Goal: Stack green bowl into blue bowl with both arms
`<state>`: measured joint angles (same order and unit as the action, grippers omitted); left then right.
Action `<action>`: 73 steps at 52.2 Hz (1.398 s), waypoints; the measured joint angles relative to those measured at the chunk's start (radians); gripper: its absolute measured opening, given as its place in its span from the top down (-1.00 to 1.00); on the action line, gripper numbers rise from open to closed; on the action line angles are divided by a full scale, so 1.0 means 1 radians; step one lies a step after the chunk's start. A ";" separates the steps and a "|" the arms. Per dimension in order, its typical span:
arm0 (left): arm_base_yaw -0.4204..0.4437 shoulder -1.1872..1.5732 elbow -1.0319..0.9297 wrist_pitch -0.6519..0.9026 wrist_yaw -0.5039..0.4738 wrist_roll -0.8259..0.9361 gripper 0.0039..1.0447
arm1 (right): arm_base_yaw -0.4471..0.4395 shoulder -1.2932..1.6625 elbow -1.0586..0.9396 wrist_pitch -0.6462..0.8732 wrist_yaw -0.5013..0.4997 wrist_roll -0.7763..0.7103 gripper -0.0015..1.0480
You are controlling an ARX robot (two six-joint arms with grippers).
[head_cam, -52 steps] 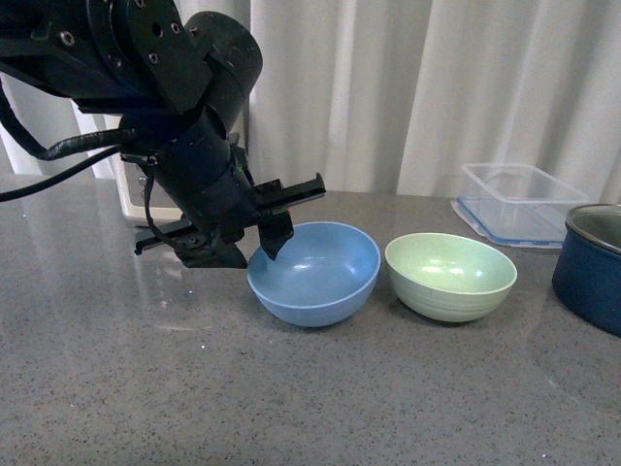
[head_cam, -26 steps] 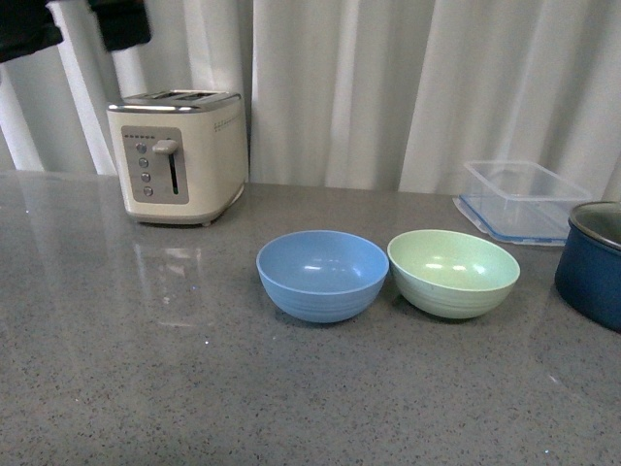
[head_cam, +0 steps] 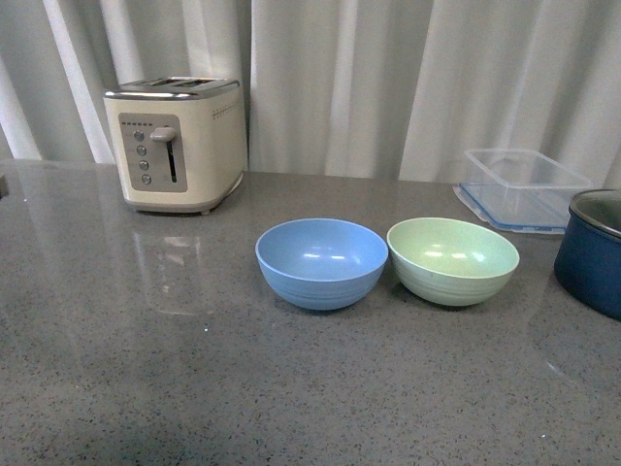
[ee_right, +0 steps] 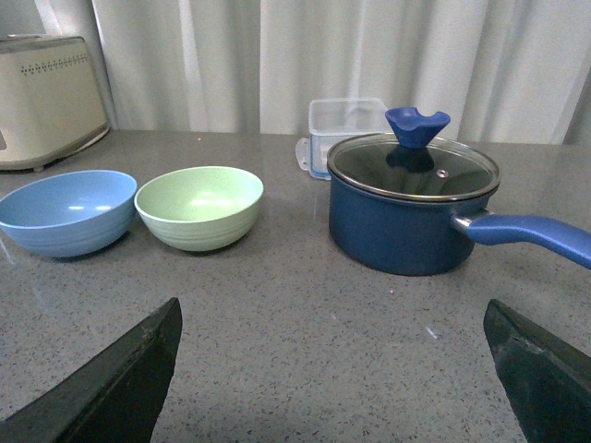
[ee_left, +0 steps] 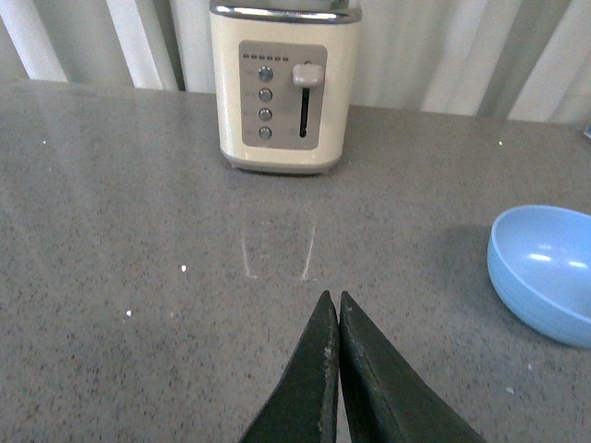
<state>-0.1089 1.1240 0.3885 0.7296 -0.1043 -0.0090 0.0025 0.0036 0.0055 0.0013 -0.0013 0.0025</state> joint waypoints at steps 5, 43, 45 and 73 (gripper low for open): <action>0.013 -0.048 -0.066 0.009 0.012 0.001 0.93 | 0.000 0.000 0.000 0.000 0.000 0.000 -0.81; 0.107 -0.502 -0.336 -0.170 0.101 0.001 0.93 | 0.000 0.000 0.000 0.000 0.000 0.000 -0.81; 0.107 -0.519 -0.344 -0.179 0.102 0.001 0.93 | 0.000 0.000 0.000 0.000 0.000 0.000 -0.81; 0.107 -0.791 -0.368 -0.396 0.104 0.001 0.93 | 0.000 0.000 0.000 0.000 0.000 0.000 -0.81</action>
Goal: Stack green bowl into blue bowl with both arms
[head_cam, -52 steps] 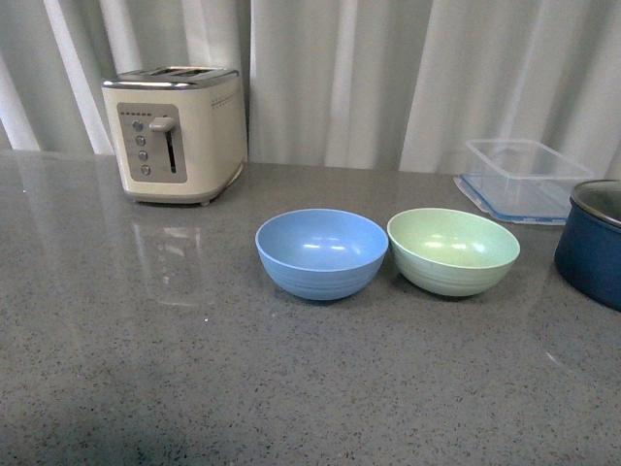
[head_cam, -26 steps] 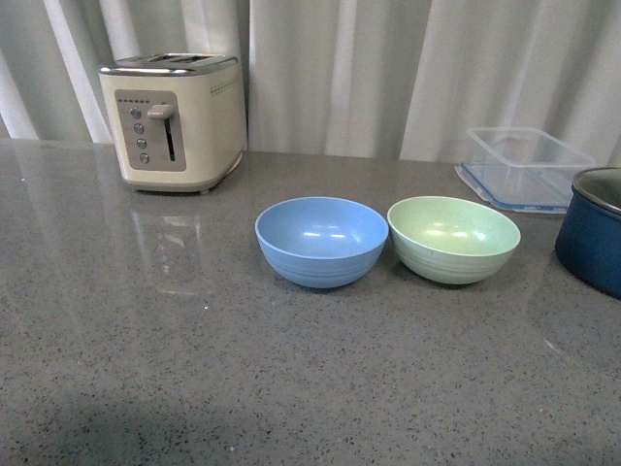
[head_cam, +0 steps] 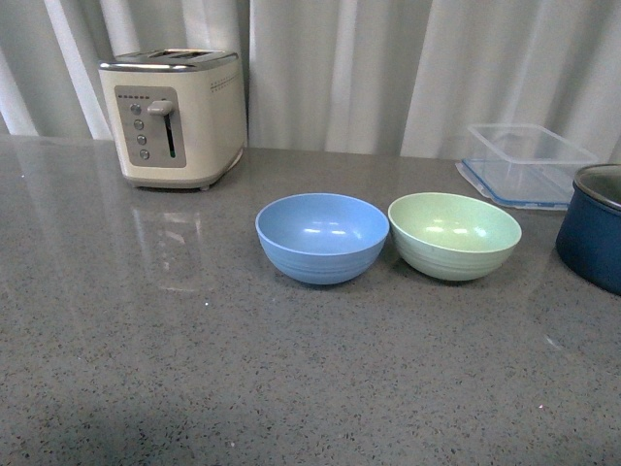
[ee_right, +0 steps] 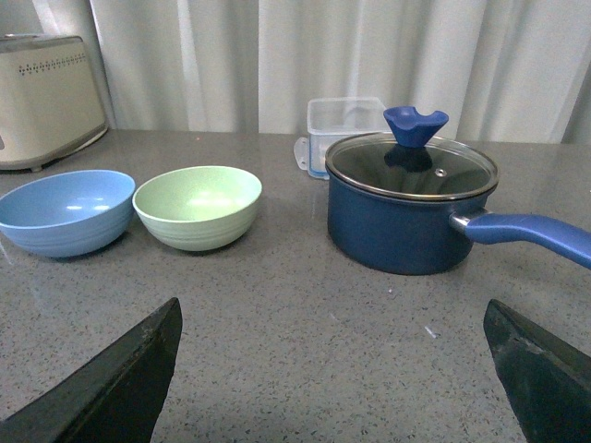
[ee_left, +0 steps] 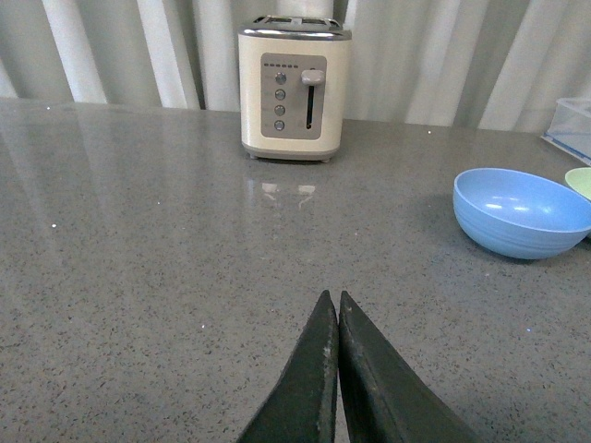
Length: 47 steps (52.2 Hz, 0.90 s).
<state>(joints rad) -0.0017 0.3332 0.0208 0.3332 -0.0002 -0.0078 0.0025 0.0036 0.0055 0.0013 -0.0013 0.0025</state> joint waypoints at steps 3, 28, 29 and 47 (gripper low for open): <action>0.000 -0.035 0.000 -0.029 0.000 0.000 0.93 | 0.000 0.000 0.000 0.000 0.000 0.000 -0.81; 0.000 -0.241 0.000 -0.261 0.000 0.000 0.93 | 0.000 0.000 0.000 0.000 0.000 0.000 -0.81; 0.000 -0.265 0.000 -0.294 0.000 0.000 0.93 | 0.000 0.000 0.000 0.000 0.000 0.000 -0.81; 0.000 -0.329 0.000 -0.333 0.000 0.000 0.64 | 0.000 0.000 0.000 0.000 0.000 0.000 -0.81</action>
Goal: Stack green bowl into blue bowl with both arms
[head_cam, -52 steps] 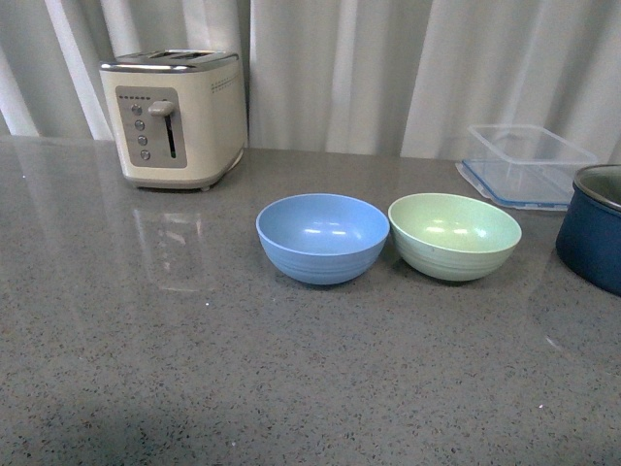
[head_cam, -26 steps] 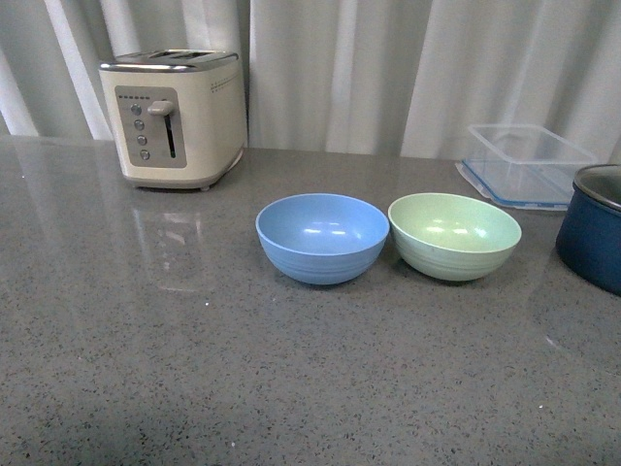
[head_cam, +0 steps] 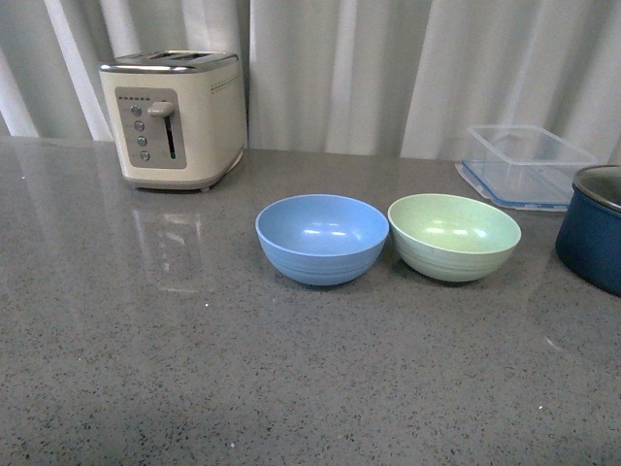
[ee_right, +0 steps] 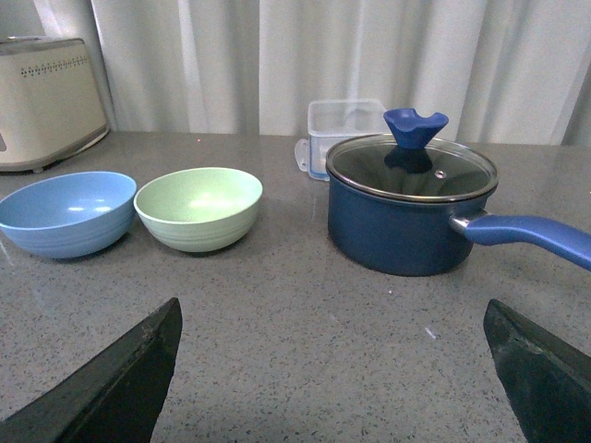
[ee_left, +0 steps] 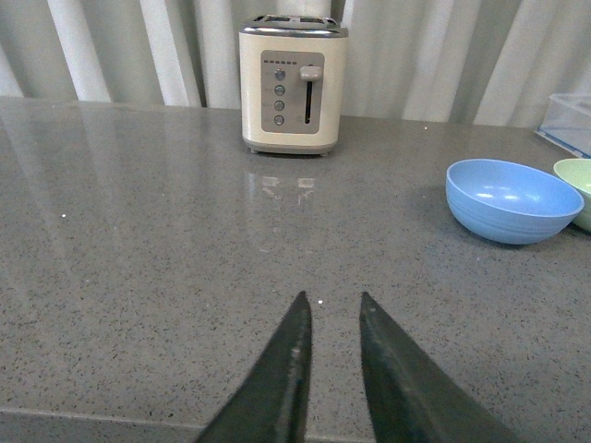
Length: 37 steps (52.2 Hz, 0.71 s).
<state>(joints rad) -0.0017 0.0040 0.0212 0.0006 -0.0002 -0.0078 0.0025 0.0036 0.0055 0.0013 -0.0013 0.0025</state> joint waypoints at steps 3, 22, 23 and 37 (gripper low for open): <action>0.000 0.000 0.000 0.000 0.000 0.000 0.39 | 0.000 0.000 0.000 0.000 0.000 0.000 -0.81; 0.000 -0.001 0.000 0.000 0.000 0.000 -0.90 | 0.024 0.561 0.391 -0.084 -0.343 0.216 -0.81; 0.000 -0.001 0.000 0.000 0.000 0.002 -0.91 | 0.034 0.608 0.423 -0.087 -0.351 0.239 -0.81; 0.000 -0.001 0.000 0.000 0.000 0.002 -0.88 | 0.127 1.102 0.761 -0.127 -0.230 0.358 -0.81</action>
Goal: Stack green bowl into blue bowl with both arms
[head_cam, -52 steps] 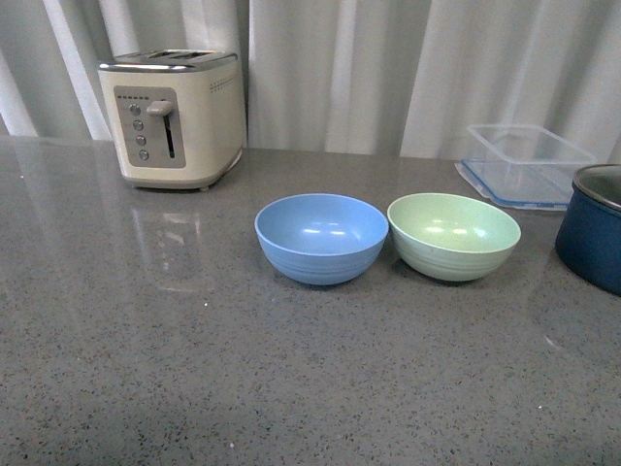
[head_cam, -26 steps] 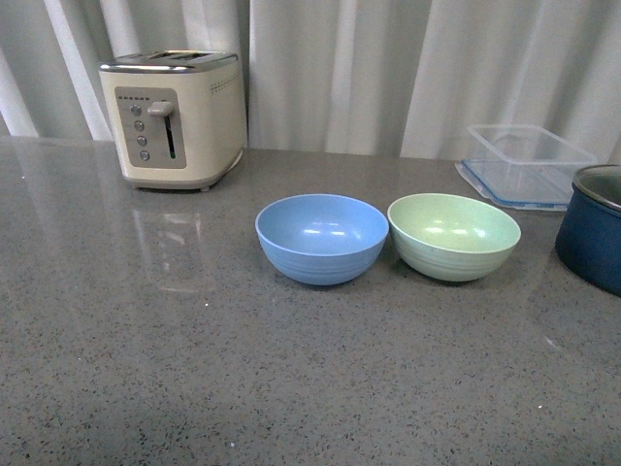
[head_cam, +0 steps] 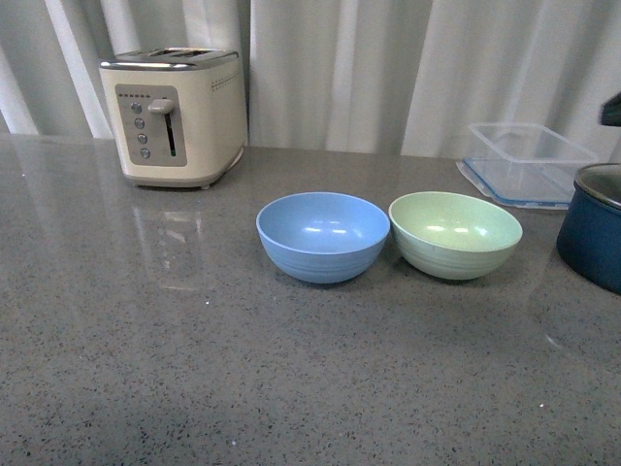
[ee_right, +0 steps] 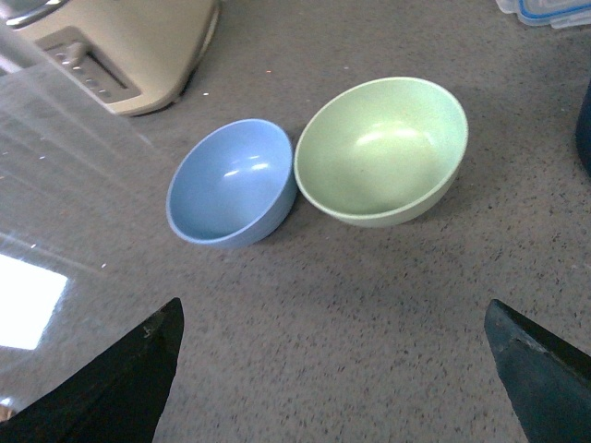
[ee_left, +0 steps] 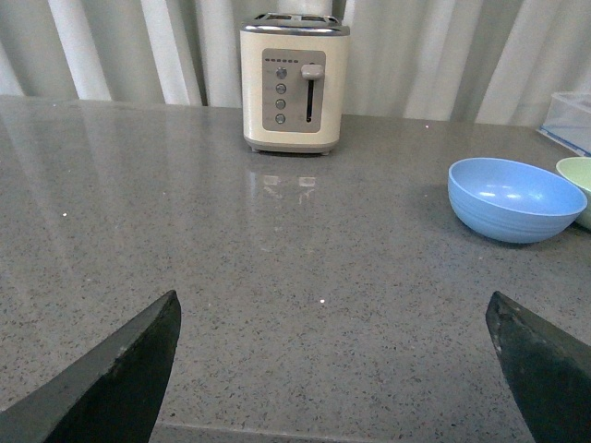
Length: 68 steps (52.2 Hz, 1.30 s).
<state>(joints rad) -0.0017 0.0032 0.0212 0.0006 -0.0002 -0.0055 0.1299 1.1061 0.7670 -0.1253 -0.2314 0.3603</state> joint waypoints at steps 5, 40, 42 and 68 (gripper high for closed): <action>0.000 0.000 0.000 0.000 0.000 0.000 -0.88 | 0.015 0.155 0.111 -0.012 0.053 0.028 -0.81; 0.000 0.000 0.000 0.000 0.000 0.000 -0.88 | 0.013 0.766 0.554 -0.094 0.288 0.055 -0.81; 0.000 0.000 0.000 0.000 0.000 0.000 -0.88 | 0.013 0.779 0.563 -0.097 0.296 0.055 -0.81; 0.000 0.000 0.000 0.000 0.000 0.000 -0.88 | 0.012 0.917 0.657 -0.138 0.391 0.042 0.36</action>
<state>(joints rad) -0.0021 0.0032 0.0212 0.0006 -0.0002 -0.0051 0.1417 2.0232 1.4239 -0.2634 0.1600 0.4026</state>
